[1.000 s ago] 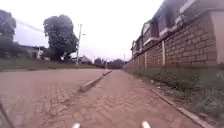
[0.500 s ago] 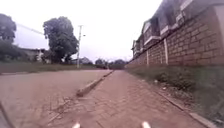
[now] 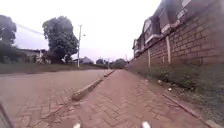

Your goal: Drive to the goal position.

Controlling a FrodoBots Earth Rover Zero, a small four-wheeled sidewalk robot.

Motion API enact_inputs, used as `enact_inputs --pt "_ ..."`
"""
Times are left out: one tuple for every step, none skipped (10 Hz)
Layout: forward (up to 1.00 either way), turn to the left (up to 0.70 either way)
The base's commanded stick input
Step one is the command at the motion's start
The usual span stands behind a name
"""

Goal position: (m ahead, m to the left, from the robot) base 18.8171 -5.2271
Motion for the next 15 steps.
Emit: enact_inputs --pt "0.5 0.0" --pt "0.5 0.0" --pt "0.5 0.05" --pt "0.5 0.03" --pt "0.5 0.0" --pt "0.5 0.0" --pt "0.5 0.0" --pt "0.5 0.0" --pt "0.5 0.0" --pt "0.5 0.0" --pt "0.5 0.0" --pt "0.5 0.0" --pt "0.5 0.0" --pt "0.5 0.0" --pt "0.5 0.0"
